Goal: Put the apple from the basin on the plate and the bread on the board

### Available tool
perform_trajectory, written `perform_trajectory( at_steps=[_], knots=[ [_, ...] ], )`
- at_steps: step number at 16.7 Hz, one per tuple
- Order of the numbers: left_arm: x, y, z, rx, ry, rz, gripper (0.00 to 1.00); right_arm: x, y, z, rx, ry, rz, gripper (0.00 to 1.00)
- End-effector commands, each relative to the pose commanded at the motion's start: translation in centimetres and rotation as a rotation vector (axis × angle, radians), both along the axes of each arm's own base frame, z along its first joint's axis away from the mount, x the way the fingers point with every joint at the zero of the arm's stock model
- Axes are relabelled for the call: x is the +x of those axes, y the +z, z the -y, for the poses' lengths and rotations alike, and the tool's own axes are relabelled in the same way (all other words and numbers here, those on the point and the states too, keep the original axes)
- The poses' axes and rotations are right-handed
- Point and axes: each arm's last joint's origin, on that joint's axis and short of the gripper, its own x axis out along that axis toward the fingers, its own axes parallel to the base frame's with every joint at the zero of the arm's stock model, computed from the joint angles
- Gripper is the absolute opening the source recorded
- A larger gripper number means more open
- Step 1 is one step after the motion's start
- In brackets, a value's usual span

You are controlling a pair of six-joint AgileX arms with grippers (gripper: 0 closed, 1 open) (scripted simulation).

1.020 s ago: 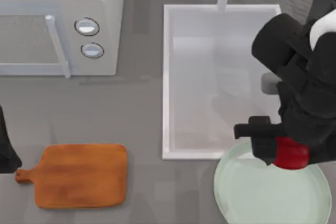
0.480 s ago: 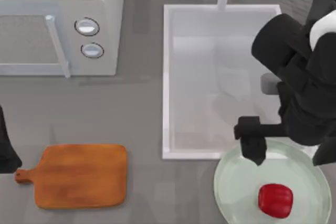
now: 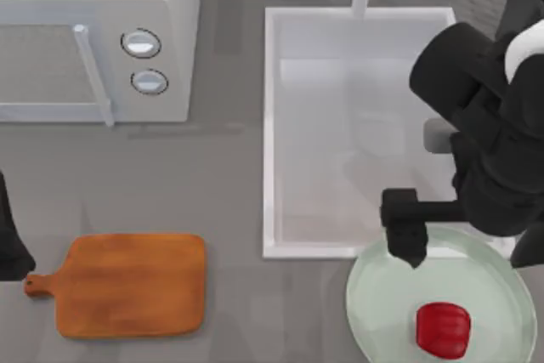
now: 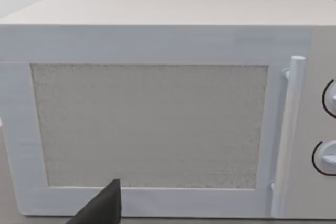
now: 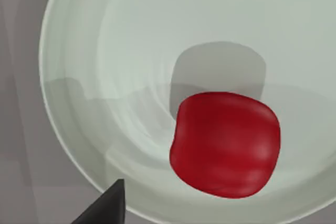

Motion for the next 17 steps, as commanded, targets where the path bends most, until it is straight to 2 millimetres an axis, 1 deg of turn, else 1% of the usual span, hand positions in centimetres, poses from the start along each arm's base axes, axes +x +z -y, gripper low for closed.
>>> perform_trajectory(
  at_steps=[2,5,7,10,13,15,17],
  knots=[
    [0.0,0.0,0.0,0.0,0.0,0.0,1.0,-0.2,0.1,0.9,0.025,0.0,0.036,1.0],
    [0.0,0.0,0.0,0.0,0.0,0.0,1.0,-1.3,0.6,3.4,0.095,0.001,0.159,1.0],
    [0.0,0.0,0.0,0.0,0.0,0.0,1.0,-2.6,1.0,5.7,0.154,0.002,0.292,1.0],
    [0.0,0.0,0.0,0.0,0.0,0.0,1.0,-5.3,1.2,9.2,0.229,0.003,0.56,1.0],
    [0.0,0.0,0.0,0.0,0.0,0.0,1.0,-8.3,0.1,12.2,0.25,0.004,0.871,1.0],
    [0.0,0.0,0.0,0.0,0.0,0.0,1.0,-9.9,-1.2,13.7,0.225,0.005,1.079,1.0],
    [0.0,0.0,0.0,0.0,0.0,0.0,1.0,-11.0,-2.9,14.8,0.173,0.005,1.262,1.0]
  ],
)
